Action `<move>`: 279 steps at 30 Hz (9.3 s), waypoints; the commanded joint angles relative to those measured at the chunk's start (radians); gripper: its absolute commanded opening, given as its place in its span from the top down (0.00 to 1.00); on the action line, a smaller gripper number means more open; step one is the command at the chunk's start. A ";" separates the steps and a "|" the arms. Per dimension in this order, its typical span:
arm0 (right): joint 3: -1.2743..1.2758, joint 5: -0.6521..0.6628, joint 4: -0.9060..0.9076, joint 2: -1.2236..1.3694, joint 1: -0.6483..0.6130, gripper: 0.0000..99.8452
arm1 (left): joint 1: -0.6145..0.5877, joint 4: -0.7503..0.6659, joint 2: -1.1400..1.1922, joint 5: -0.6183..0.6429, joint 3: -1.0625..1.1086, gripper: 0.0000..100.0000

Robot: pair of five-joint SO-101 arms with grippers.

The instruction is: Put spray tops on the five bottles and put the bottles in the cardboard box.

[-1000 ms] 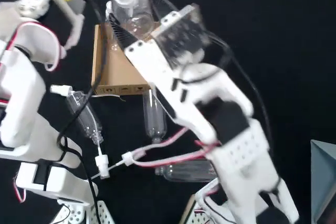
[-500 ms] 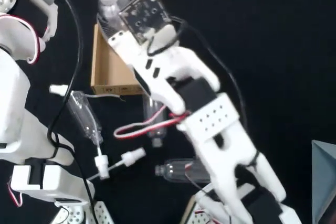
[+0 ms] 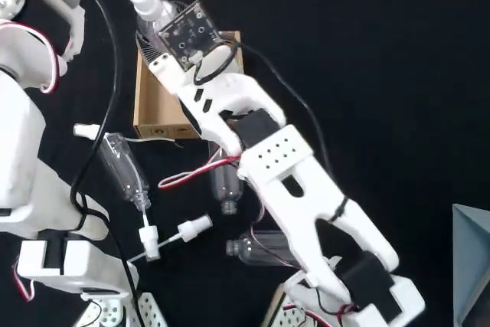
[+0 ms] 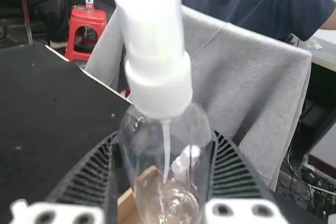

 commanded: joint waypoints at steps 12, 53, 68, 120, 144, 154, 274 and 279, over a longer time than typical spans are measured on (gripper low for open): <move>-0.139 0.005 -0.092 0.275 0.031 0.90 | -0.007 -0.018 -0.002 0.005 -0.027 0.82; -0.395 -0.114 -0.129 0.720 0.015 0.90 | -0.004 -0.017 0.008 0.005 -0.027 0.82; -0.223 -0.115 -0.474 0.728 0.012 0.90 | -0.004 -0.015 0.008 0.005 -0.027 0.82; -0.278 -0.193 -0.466 0.857 0.025 0.77 | -0.004 -0.015 0.009 0.005 -0.018 0.82; -0.166 -0.193 -0.466 0.763 0.008 0.77 | -0.004 -0.015 0.009 0.005 -0.018 0.82; -0.119 -0.190 -0.465 0.719 0.011 0.77 | -0.004 -0.015 0.009 0.005 -0.018 0.82; -0.644 0.730 1.309 0.618 -0.040 0.77 | -0.012 -0.021 0.009 0.002 -0.025 0.82; -0.711 0.700 1.304 0.710 -0.057 0.83 | -0.012 -0.021 0.009 0.000 -0.025 0.82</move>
